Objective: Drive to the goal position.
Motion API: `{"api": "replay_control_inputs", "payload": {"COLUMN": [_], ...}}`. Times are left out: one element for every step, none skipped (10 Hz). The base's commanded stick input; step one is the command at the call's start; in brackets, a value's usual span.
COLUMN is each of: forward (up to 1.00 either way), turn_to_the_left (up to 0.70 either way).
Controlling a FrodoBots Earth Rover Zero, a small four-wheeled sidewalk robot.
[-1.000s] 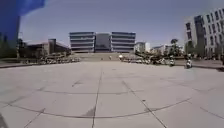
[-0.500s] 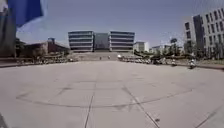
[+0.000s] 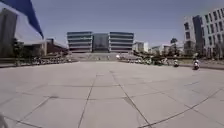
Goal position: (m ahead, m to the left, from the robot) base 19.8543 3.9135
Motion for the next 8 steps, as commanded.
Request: {"api": "replay_control_inputs", "payload": {"forward": [1.00, 1.00, 1.00, 1.00, 1.00, 1.00, 1.00, 1.00], "turn_to_the_left": [0.00, 0.00, 0.00, 0.00, 0.00, 0.00, 0.00, 0.00]}}
